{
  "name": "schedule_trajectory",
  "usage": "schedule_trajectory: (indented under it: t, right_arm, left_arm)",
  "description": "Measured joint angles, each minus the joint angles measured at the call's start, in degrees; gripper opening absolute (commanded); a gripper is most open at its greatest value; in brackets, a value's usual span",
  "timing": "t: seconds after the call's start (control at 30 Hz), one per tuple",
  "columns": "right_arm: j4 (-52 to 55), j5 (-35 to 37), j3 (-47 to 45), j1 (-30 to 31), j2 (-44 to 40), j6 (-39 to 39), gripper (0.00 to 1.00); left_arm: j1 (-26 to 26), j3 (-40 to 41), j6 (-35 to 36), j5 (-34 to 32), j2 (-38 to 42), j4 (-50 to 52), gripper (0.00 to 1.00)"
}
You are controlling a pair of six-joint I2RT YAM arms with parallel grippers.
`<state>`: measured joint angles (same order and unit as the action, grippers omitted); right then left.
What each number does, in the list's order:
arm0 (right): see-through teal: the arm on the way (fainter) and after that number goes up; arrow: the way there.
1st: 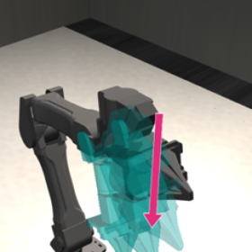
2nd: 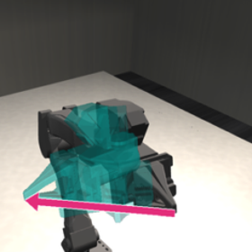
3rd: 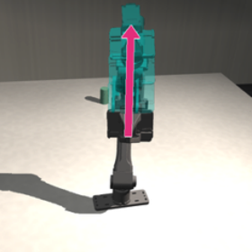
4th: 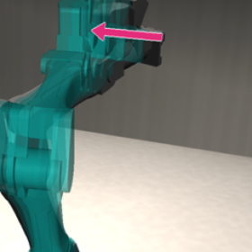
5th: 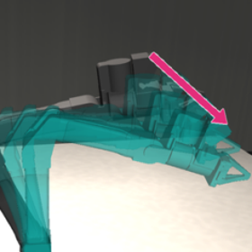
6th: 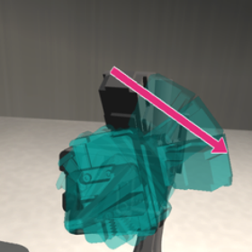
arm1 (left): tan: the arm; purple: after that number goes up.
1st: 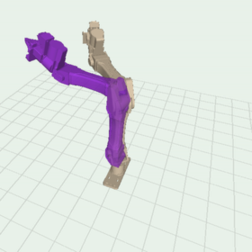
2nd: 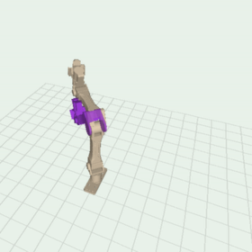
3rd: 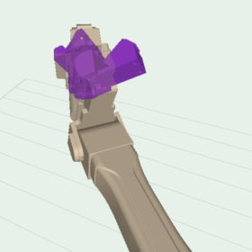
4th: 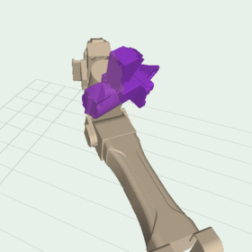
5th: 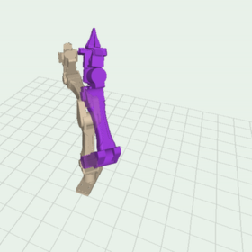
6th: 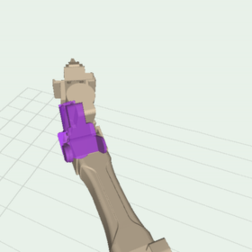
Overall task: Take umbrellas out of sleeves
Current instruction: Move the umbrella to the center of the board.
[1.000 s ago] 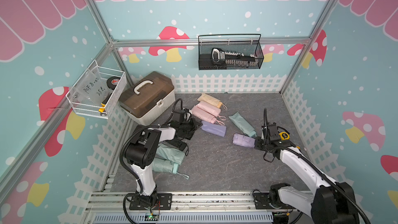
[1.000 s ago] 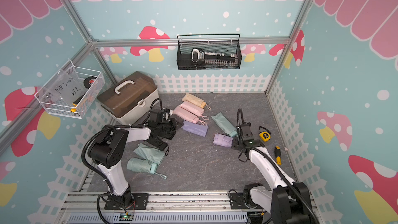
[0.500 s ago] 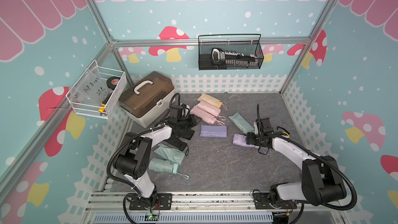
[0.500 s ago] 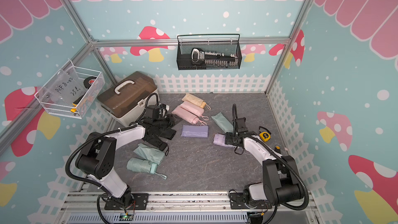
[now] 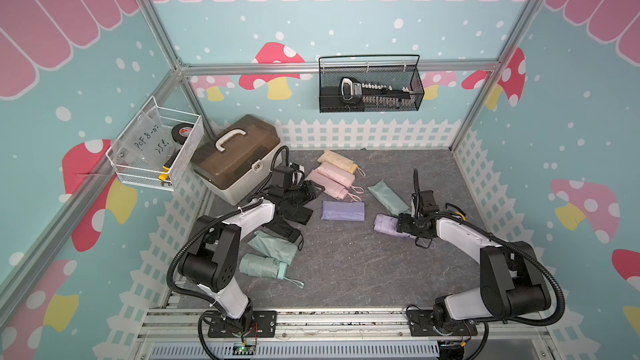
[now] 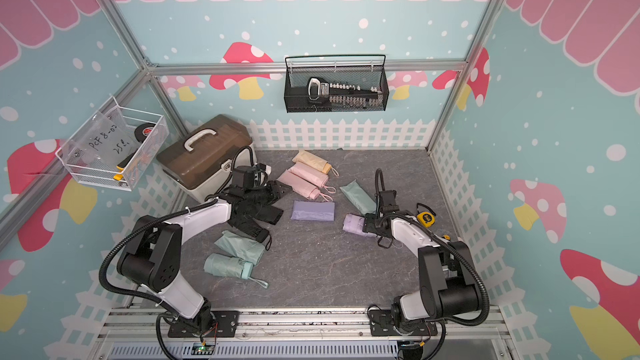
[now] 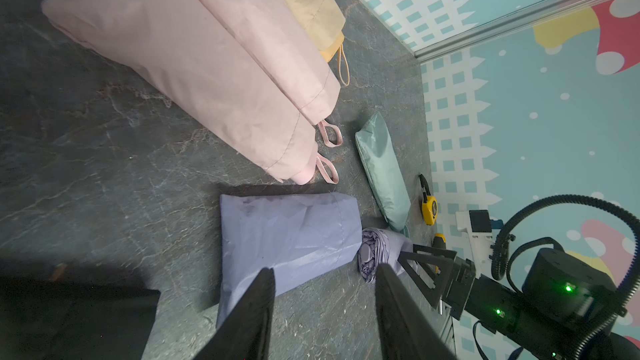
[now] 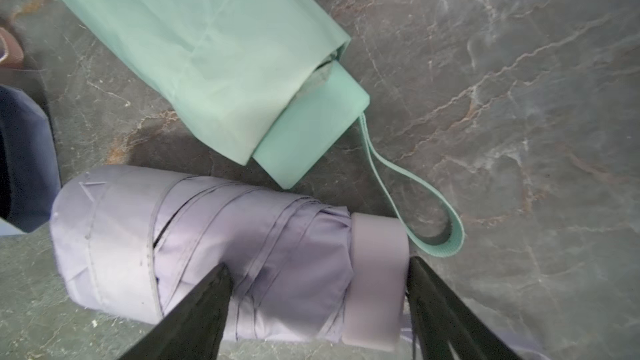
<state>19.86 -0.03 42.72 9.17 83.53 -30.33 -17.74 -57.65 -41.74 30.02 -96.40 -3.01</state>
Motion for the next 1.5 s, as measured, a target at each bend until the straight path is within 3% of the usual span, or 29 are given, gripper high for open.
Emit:
schedule_trajectory:
  t: [0.43,0.8,1.2,1.5]
  right_arm:
    - [-4.3,-2.8,0.2,1.7,2.2,0.0,0.76]
    - [-1.5,1.6,6.8,14.0,7.6,0.5,0.77]
    - [-2.0,1.8,6.9,14.2,8.2,-4.3,0.77]
    - [3.9,7.5,8.6,12.6,5.9,-4.1,0.81]
  left_arm:
    - [0.0,0.9,0.0,0.1,0.0,-1.2,0.47]
    - [0.0,2.4,-0.1,0.7,0.0,-2.8,0.47]
    - [0.0,5.6,-0.9,1.7,0.9,-4.5,0.47]
    - [-2.1,6.1,-0.1,1.6,2.6,-4.1,0.47]
